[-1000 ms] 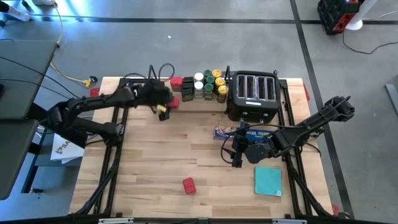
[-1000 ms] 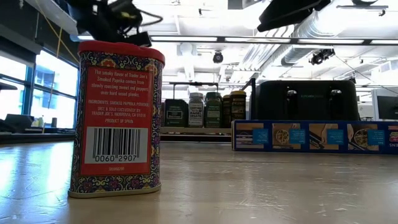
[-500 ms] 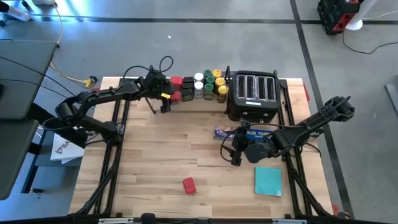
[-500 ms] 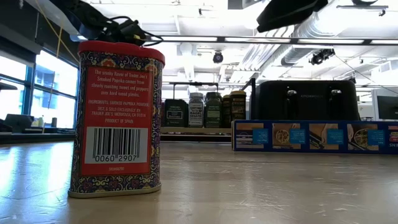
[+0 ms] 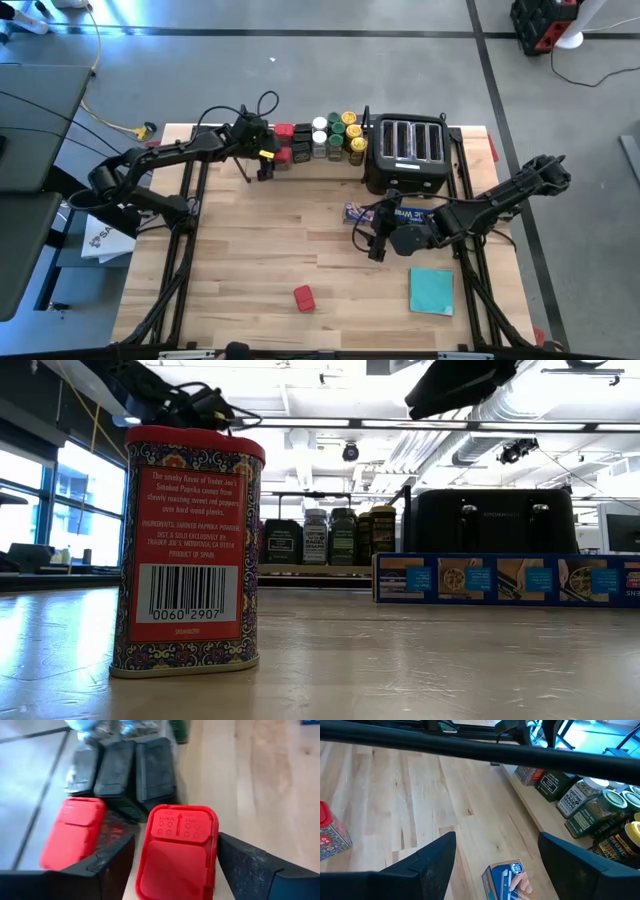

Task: Shelf spices
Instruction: Put the right red seasoning can on the shelf aligned with the other red seasoning can

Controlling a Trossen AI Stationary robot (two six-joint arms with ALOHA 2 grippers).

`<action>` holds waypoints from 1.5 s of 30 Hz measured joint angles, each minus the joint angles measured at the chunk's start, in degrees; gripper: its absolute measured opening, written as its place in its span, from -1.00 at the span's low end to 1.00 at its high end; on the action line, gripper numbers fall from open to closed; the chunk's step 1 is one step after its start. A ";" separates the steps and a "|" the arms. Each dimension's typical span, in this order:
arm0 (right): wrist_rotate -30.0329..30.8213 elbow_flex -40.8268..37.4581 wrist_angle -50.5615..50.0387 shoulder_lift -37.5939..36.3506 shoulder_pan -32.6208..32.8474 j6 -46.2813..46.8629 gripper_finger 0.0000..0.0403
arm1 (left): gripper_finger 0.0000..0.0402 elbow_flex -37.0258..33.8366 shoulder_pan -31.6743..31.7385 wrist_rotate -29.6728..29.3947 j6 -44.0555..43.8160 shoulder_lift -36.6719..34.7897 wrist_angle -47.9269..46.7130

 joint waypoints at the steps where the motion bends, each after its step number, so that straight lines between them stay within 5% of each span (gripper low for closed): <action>1: -0.02 0.00 0.00 0.00 0.01 0.00 0.37 | 0.36 0.00 -0.21 -1.01 0.23 -0.53 0.02; 7: -0.15 0.00 0.00 0.00 0.02 -0.15 0.37 | 0.36 0.00 -2.45 -6.04 -0.27 -7.00 -0.33; 13: -0.13 0.00 0.00 0.00 0.02 -0.13 0.37 | 0.24 0.11 -6.87 -4.71 -9.14 -12.24 -5.63; 21: -0.13 0.00 0.00 0.00 0.02 0.02 0.37 | -0.43 0.07 -11.84 -5.84 -16.39 -7.06 -12.31; 27: -0.22 0.00 0.00 0.00 0.04 0.02 0.37 | -0.95 0.04 -12.14 -15.40 -16.84 -0.71 -10.92; 45: -0.31 0.00 -0.02 0.00 0.04 -0.13 0.37 | -1.00 0.00 -7.48 -20.51 -15.18 6.14 0.33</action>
